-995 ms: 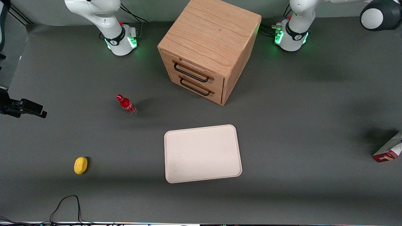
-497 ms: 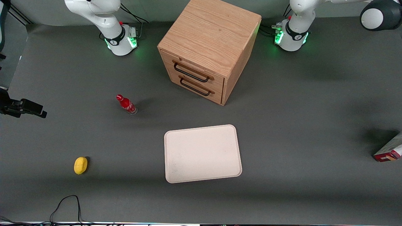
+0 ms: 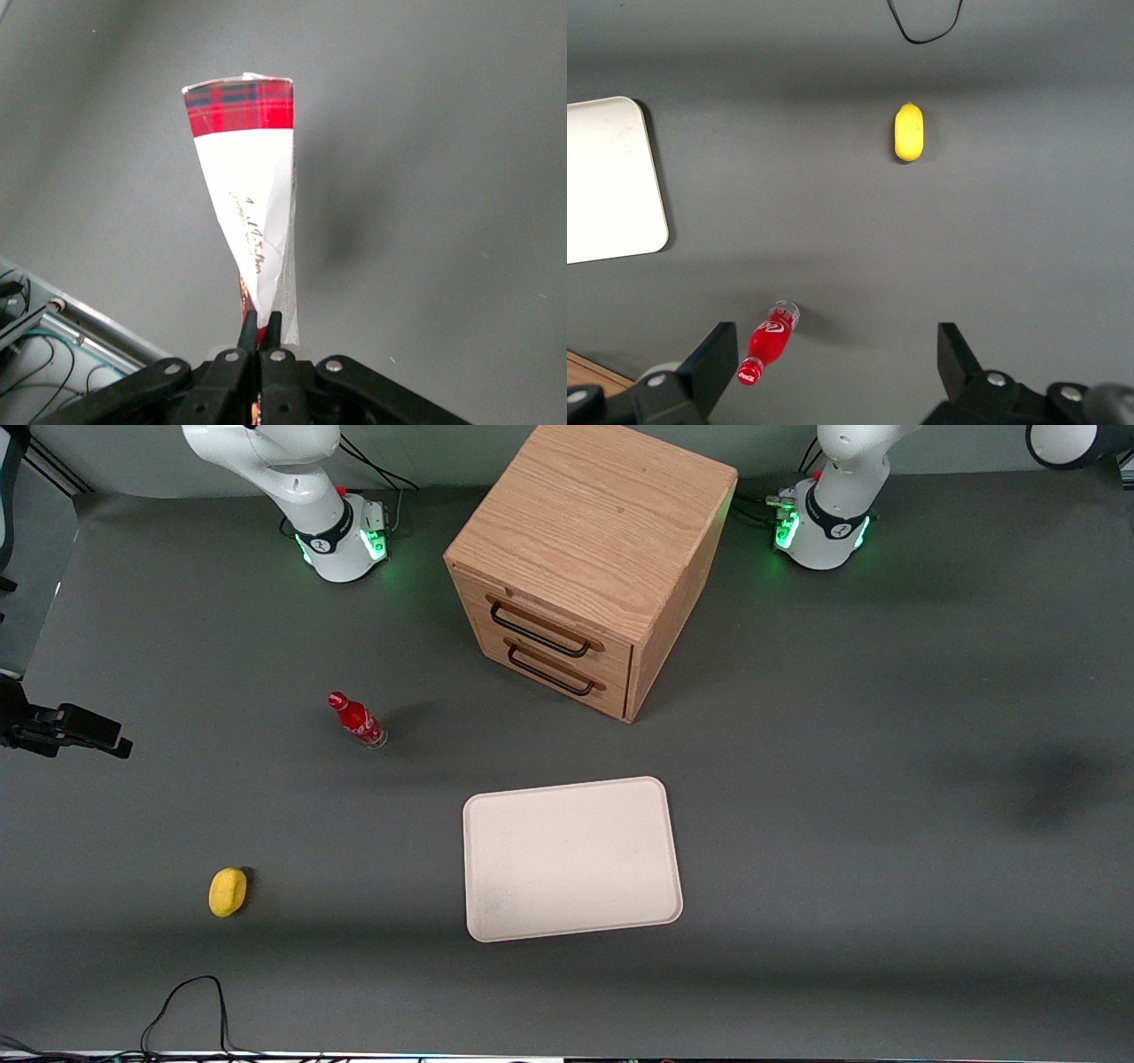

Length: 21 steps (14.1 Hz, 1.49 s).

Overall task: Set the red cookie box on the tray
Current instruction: 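Close the left gripper on the cookie box and lift it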

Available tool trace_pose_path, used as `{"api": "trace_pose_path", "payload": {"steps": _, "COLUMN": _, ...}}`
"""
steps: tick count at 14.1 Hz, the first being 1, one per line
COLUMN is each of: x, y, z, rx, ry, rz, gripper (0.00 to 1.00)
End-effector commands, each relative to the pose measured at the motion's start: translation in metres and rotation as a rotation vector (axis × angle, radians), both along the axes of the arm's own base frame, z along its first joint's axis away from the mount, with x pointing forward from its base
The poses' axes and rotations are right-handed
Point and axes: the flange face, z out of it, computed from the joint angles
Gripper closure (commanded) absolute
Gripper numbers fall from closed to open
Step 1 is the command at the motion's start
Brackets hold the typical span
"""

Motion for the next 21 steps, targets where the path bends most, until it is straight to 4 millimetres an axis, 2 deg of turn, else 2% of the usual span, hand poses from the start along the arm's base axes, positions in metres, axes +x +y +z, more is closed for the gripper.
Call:
{"api": "trace_pose_path", "payload": {"steps": 1, "x": -0.022, "y": -0.005, "z": 0.039, "rx": 0.019, "ry": 0.017, "rz": 0.029, "gripper": 1.00}}
{"api": "trace_pose_path", "payload": {"steps": 2, "x": -0.024, "y": -0.008, "z": 0.048, "rx": 0.022, "ry": 0.012, "rz": 0.029, "gripper": 1.00}}
{"api": "trace_pose_path", "payload": {"steps": 4, "x": -0.023, "y": -0.015, "z": 0.049, "rx": 0.014, "ry": 0.022, "rz": 0.063, "gripper": 1.00}}
{"api": "trace_pose_path", "payload": {"steps": 7, "x": -0.012, "y": -0.064, "z": 0.067, "rx": 0.014, "ry": 0.039, "rz": 0.157, "gripper": 1.00}}
{"api": "trace_pose_path", "payload": {"steps": 9, "x": -0.001, "y": -0.112, "z": 0.079, "rx": 0.025, "ry": 0.061, "rz": 0.234, "gripper": 1.00}}
{"api": "trace_pose_path", "payload": {"steps": 11, "x": 0.010, "y": -0.176, "z": 0.089, "rx": 0.033, "ry": 0.086, "rz": 0.328, "gripper": 1.00}}
{"api": "trace_pose_path", "payload": {"steps": 13, "x": 0.021, "y": -0.247, "z": 0.092, "rx": 0.054, "ry": 0.105, "rz": 0.430, "gripper": 1.00}}
{"api": "trace_pose_path", "payload": {"steps": 16, "x": 0.028, "y": -0.357, "z": 0.096, "rx": 0.092, "ry": 0.110, "rz": 0.582, "gripper": 1.00}}
{"api": "trace_pose_path", "payload": {"steps": 18, "x": 0.026, "y": -0.437, "z": 0.095, "rx": 0.116, "ry": 0.089, "rz": 0.669, "gripper": 1.00}}
{"api": "trace_pose_path", "payload": {"steps": 21, "x": 0.011, "y": -0.556, "z": 0.092, "rx": 0.123, "ry": 0.050, "rz": 0.786, "gripper": 1.00}}
